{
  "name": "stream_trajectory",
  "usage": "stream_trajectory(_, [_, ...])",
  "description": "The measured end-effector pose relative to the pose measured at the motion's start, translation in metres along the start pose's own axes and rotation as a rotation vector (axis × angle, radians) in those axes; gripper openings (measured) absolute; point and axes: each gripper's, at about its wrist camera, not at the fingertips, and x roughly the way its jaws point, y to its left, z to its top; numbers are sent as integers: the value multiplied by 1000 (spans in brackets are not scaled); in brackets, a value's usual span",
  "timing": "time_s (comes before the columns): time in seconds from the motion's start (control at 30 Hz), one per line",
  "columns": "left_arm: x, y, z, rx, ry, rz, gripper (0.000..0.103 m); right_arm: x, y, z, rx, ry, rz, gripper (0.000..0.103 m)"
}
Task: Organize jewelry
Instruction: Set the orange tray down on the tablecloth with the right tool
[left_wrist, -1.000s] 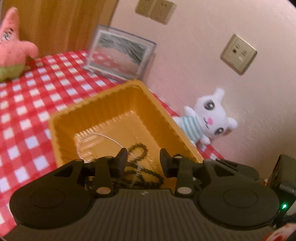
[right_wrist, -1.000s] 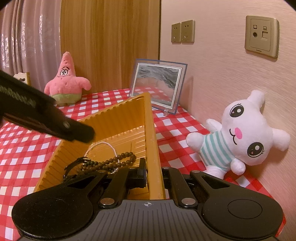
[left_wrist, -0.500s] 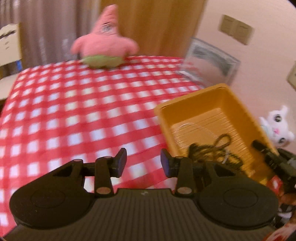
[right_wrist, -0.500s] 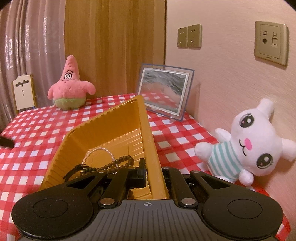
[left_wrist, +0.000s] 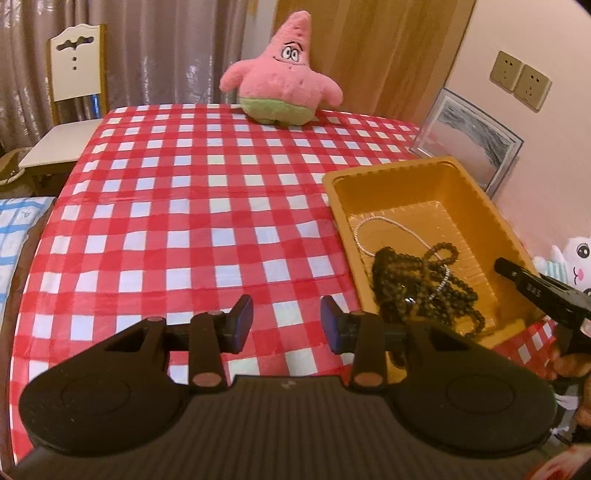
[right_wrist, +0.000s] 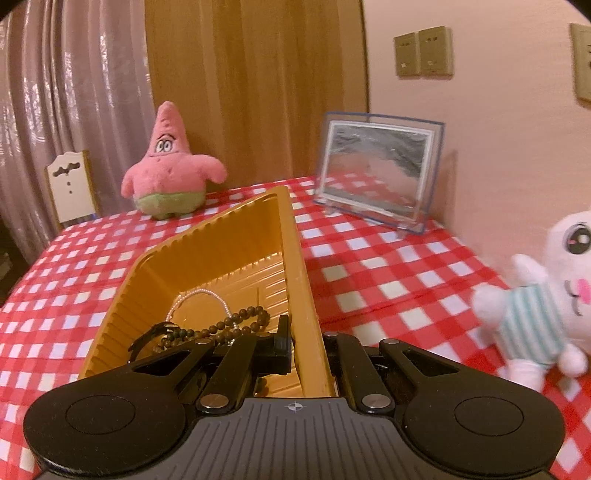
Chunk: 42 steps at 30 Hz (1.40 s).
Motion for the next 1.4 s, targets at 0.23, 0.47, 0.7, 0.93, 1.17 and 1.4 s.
stream_trajectory(0.23, [-10, 1, -9, -20, -9, 25, 36, 22, 14, 6, -7, 17, 60, 5])
stream_trajectory(0.47, [-18, -6, -17, -20, -14, 52, 39, 43, 14, 3, 24, 76, 79, 5])
stream_trajectory(0.7, [-33, -17, -30, -23, -28, 84, 50, 30, 1, 1, -23, 24, 98, 90])
stream_trajectory(0.93, [-56, -32, -47, -4, -60, 125, 68, -6, -7, 6, -78, 27, 74, 90])
stream_trajectory(1.17, [-76, -46, -59, 30, -53, 108, 80, -64, 8, -6, -53, 144, 179, 90])
stream_trajectory(1.4, [-108, -42, -79, 38, -25, 70, 80, -112, 43, -27, -44, 287, 212, 90])
